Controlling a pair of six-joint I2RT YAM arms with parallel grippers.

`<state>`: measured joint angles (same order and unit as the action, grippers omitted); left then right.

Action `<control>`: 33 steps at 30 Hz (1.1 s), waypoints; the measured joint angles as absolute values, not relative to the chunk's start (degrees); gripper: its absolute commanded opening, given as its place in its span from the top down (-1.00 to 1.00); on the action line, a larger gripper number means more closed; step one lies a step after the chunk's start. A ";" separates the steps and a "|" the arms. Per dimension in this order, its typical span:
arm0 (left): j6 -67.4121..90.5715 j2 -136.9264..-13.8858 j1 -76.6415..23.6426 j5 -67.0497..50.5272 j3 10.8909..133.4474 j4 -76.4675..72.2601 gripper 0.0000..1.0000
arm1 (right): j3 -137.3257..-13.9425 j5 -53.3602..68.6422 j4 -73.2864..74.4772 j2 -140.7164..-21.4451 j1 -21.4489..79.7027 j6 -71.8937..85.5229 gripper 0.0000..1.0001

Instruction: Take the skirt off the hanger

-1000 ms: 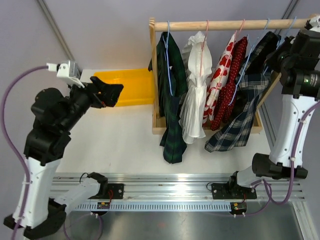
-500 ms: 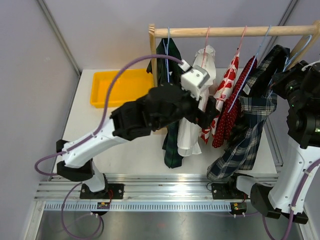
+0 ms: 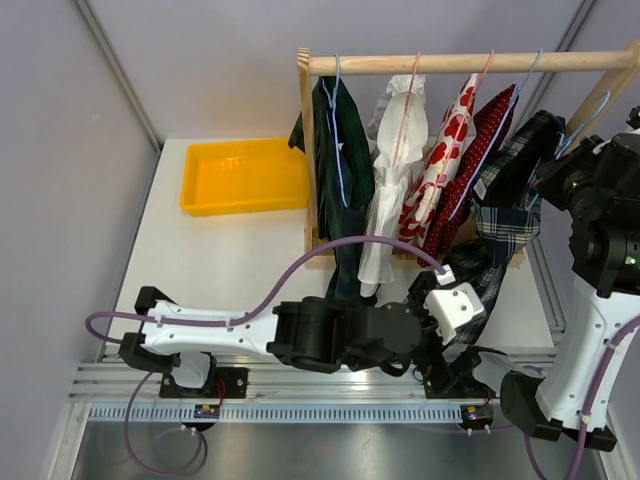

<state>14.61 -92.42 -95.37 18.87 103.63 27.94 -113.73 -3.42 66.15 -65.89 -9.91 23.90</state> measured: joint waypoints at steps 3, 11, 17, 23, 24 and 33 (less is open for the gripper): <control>14.57 -93.71 -95.48 21.32 102.32 25.45 -0.98 | -114.24 -3.33 67.83 -64.16 -9.91 24.47 1.00; 11.16 -96.29 -94.89 27.83 98.85 15.75 -0.39 | -121.51 -0.23 74.85 -61.89 -9.91 26.15 1.00; 9.21 -97.38 -94.91 28.38 96.42 9.21 1.00 | -124.75 2.24 77.82 -61.06 -9.91 27.18 1.00; 8.43 -95.96 -98.76 34.44 92.07 6.76 1.00 | -124.75 2.24 78.87 -61.41 -9.91 27.31 1.00; 8.32 -95.24 -100.47 36.53 90.54 6.68 1.00 | -124.75 2.02 79.09 -61.54 -9.91 27.35 1.00; 14.98 -93.43 -119.31 52.23 80.40 14.11 1.00 | -125.14 -1.04 81.89 -62.08 -9.85 27.49 1.00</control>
